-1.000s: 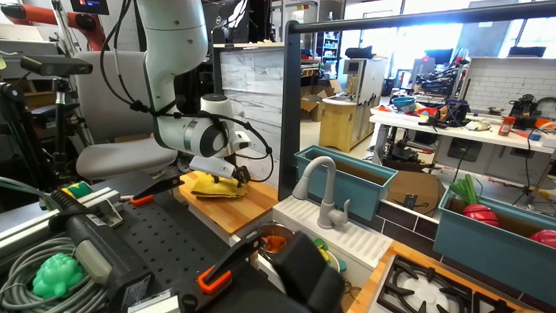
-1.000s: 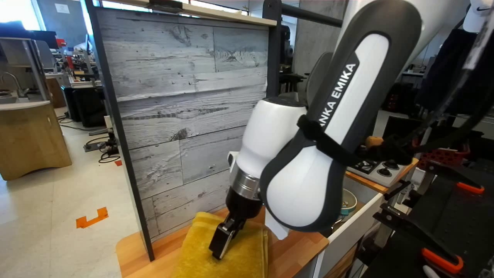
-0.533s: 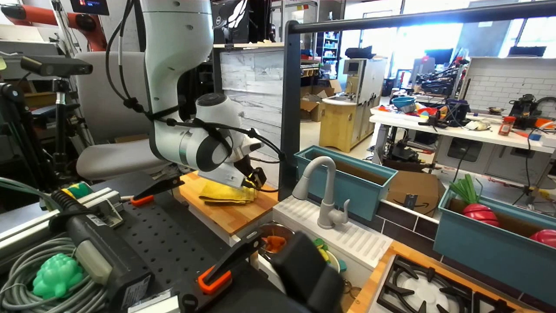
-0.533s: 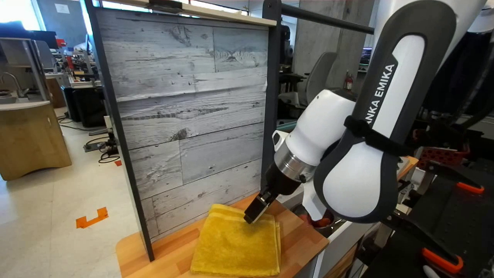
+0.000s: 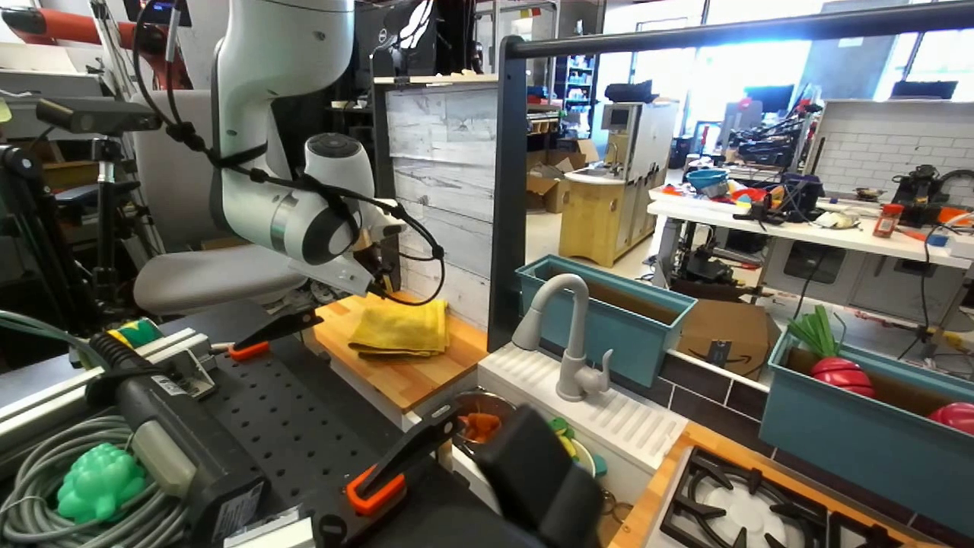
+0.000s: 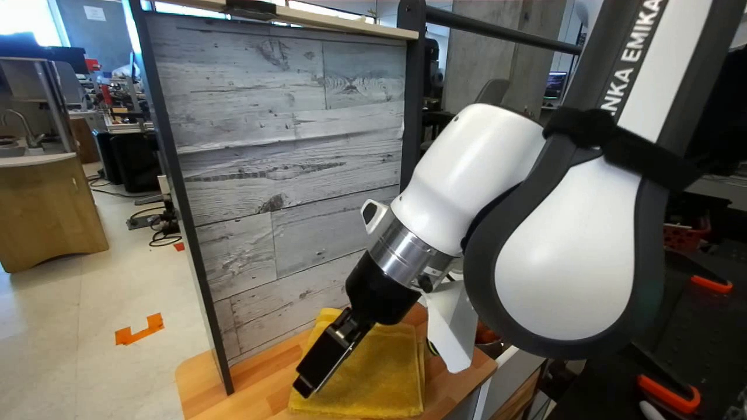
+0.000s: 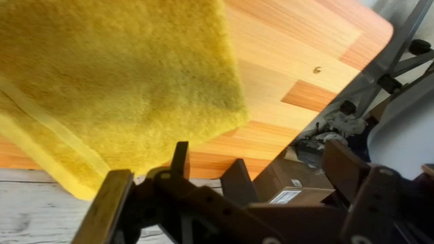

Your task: Pick the objects on the counter and the stove and put them in the pots in the sink, then wipe the counter with the cloth

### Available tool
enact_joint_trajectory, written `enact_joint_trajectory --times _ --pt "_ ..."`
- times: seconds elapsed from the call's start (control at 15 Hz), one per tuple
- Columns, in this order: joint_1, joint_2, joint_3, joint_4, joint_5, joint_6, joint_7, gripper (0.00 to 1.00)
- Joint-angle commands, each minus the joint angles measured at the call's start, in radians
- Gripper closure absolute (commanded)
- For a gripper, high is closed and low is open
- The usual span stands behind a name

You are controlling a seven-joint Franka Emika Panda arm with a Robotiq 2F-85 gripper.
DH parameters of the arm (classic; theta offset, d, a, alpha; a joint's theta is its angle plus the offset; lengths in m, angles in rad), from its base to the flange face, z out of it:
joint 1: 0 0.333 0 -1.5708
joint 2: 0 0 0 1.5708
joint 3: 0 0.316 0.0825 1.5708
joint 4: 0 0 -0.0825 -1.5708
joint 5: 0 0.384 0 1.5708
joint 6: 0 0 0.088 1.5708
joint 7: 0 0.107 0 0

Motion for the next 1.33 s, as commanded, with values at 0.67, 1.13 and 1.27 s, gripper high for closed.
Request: enact_joint_trajectory --times 0.67,1.13,1.27 --pt "0.044 -0.007 -0.118 0.018 0.140 -0.059 0.036 0.00" --pt "0.033 0.018 -0.095 0.053 0.134 -0.102 0.033 0.00" --pt "0.061 0.036 -0.127 0.095 0.167 -0.146 0.053 0.00"
